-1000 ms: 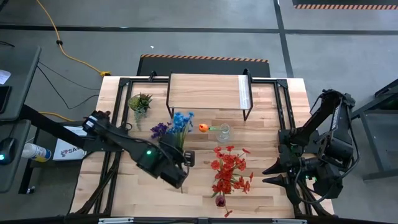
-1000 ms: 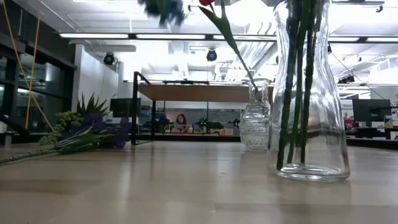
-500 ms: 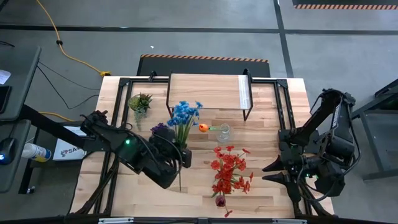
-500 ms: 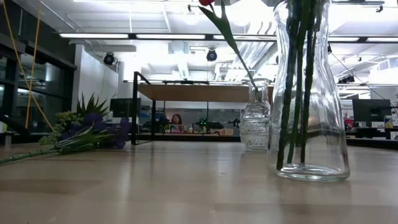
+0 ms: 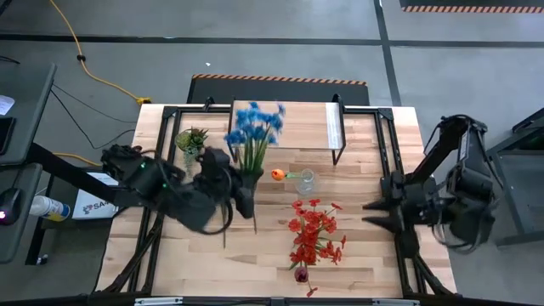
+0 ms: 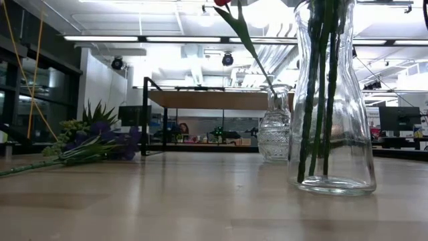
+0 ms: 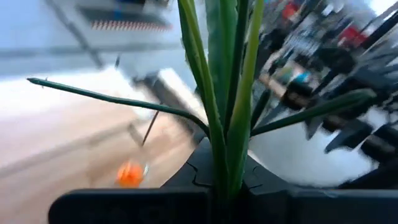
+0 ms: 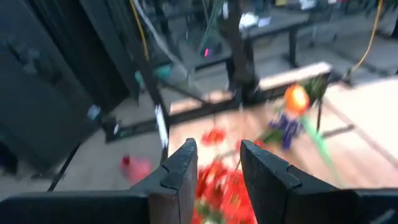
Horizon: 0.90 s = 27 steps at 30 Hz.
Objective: Pick and place flowers into a vace then onto a shelf
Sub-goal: Put the blue flowers into the top transparent vase
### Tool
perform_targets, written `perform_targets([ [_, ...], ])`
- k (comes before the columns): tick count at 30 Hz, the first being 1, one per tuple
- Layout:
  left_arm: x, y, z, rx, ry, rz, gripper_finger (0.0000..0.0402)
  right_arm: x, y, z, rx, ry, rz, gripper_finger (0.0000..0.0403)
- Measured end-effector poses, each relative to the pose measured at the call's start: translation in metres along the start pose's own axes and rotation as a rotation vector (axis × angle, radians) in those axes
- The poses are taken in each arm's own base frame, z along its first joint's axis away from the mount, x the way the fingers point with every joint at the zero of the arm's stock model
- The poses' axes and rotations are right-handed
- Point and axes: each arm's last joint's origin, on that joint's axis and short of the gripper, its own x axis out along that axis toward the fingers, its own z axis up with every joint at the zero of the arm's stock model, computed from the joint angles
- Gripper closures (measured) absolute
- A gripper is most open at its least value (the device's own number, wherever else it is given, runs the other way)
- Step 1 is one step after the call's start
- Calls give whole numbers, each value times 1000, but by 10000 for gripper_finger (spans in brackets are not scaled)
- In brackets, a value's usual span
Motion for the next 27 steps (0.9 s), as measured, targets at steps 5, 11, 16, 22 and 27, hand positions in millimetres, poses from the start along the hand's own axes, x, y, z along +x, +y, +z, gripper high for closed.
perform_targets([
  [5,8,-4,31,86,-108,-64,361,-6,-14,26,-9,-98,11,289],
  [11,32,-5,65,206,-187,-213,361,-11,-31,55,-5,-180,98,289],
  [16,57,7,89,263,-215,-292,361,-10,-44,69,-43,-232,124,289],
  [22,83,21,108,316,-214,-399,361,-1,-56,76,-82,-249,107,289],
  [27,99,22,113,369,-220,-512,361,9,-68,83,-125,-258,85,289],
])
